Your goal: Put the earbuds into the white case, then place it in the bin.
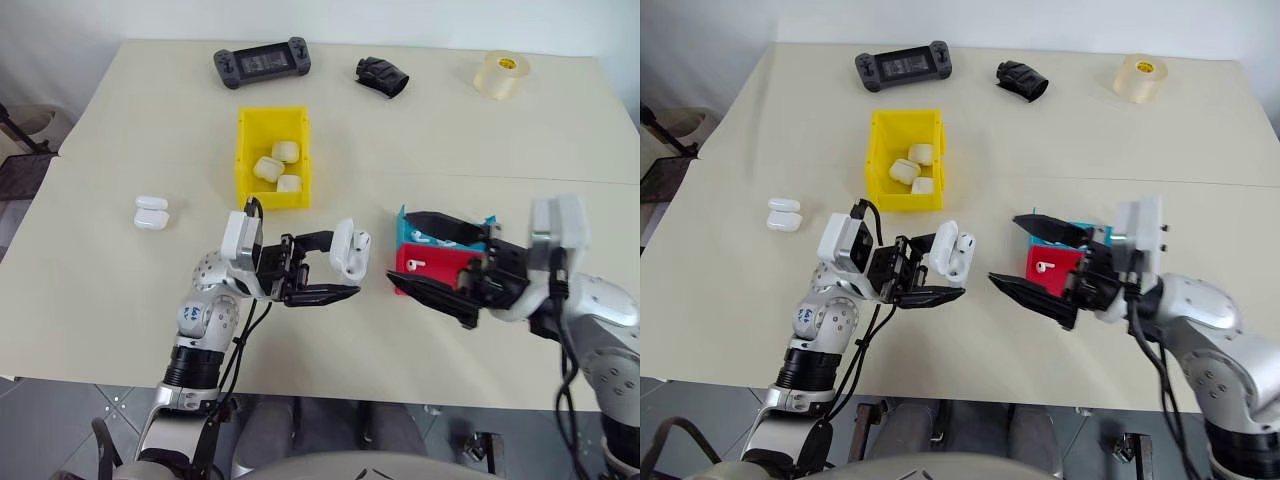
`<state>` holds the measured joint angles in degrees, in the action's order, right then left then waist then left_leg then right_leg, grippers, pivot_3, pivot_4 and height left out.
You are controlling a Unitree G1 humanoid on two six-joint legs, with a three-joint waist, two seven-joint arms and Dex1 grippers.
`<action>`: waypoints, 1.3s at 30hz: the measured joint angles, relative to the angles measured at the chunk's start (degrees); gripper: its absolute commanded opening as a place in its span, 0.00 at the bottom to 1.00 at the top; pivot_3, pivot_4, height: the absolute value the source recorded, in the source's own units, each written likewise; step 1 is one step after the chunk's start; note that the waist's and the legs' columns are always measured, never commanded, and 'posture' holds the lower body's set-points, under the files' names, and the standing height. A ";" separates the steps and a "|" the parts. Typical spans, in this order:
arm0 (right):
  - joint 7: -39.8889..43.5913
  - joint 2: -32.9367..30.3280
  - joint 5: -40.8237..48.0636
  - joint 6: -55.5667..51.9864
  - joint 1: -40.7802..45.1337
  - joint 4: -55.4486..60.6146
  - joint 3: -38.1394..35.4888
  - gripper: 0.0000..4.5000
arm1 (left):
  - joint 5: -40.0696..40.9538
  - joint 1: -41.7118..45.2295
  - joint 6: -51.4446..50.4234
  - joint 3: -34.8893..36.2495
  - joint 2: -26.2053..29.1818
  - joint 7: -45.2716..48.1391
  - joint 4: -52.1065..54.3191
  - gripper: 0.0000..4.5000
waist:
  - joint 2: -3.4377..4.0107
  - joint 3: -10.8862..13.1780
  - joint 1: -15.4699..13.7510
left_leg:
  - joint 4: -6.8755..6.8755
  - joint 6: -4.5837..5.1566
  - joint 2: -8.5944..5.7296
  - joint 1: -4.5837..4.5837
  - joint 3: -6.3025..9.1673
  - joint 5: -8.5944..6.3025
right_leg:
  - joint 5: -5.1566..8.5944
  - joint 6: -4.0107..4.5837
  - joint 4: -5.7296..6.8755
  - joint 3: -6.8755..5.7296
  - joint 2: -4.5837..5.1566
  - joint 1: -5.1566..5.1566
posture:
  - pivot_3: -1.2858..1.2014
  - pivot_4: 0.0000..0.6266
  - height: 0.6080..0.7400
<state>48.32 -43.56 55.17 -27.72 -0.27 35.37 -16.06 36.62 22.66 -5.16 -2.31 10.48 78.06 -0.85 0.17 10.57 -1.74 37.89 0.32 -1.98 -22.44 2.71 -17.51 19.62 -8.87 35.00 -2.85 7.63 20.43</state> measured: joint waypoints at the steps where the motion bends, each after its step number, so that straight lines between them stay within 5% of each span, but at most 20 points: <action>1: 1.68 -0.89 -1.42 0.85 -2.83 -0.89 -1.95 1.00 | -0.11 -0.60 0.60 -0.03 0.76 0.63 -0.11 0.61 | 0.00 0.00 0.01 | -0.01 0.04 -0.01 0.01 -0.02 -0.02 | 0.00 0.00 0.02 -0.02 -0.01 -0.03 | 0.52 0.24 1.00; 8: 13.58 -2.34 -13.55 11.45 -18.54 -13.11 -14.89 1.00 | -1.91 -3.96 4.62 -0.15 3.32 2.75 -0.43 0.61 | -0.01 0.00 0.20 | -0.01 0.06 -0.12 0.08 -0.14 -0.02 | 0.00 -0.01 -0.02 0.00 -0.02 -0.13 | 0.52 0.24 1.00; 15: 16.65 -4.78 -19.93 15.95 -13.96 -22.99 -15.41 1.00 | -3.10 -6.28 5.96 -1.79 2.95 1.21 0.27 0.61 | 0.09 0.00 0.60 | 0.01 0.02 0.13 0.22 -0.29 0.01 | 0.00 0.00 -0.05 0.11 -0.04 -0.13 | 0.52 0.24 1.00; 20: 13.14 -12.50 -22.14 5.60 0.54 -24.10 -6.15 1.00 | -3.15 -8.02 6.08 -2.51 3.23 -0.73 2.58 0.61 | 0.14 0.03 0.43 | 0.07 0.01 0.13 0.16 -0.21 0.01 | 0.00 0.00 -0.09 0.09 0.01 -0.11 | 0.52 0.24 1.00; 27: 12.96 -15.19 -30.38 -6.95 29.64 -33.39 14.60 1.00 | -3.21 -9.71 6.20 -3.23 3.34 -3.74 5.01 0.61 | 0.24 0.09 0.13 | 0.06 -0.02 0.08 -0.04 0.02 0.01 | -0.01 0.01 -0.14 -0.02 0.04 0.04 | 0.52 0.24 1.00; 31: 16.19 -11.81 -37.92 -9.85 44.46 -43.92 26.69 1.00 | -3.32 -9.87 6.37 -3.56 3.16 -5.29 5.46 0.61 | 0.27 0.10 0.69 | 0.07 0.00 -0.03 -0.29 -0.12 0.00 | -0.01 0.00 -0.11 0.02 0.11 0.25 | 0.52 0.24 1.00; 39: 21.90 -3.51 -51.85 -1.95 58.91 -64.96 39.00 1.00 | -3.53 -10.15 6.62 -4.58 2.97 -7.69 7.11 0.61 | 0.27 0.10 0.82 | 0.17 -0.05 -0.02 -0.64 -0.06 0.03 | -0.02 -0.01 0.41 -0.05 0.06 0.72 | 0.52 0.24 1.00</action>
<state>70.22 -47.06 3.32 -29.67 58.65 -29.59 22.94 33.09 12.52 1.46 -6.88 13.44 70.36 6.26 0.44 10.67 -0.91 38.06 0.27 -2.00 -23.08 2.66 -17.48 19.61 -8.88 35.41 -2.91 7.69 21.15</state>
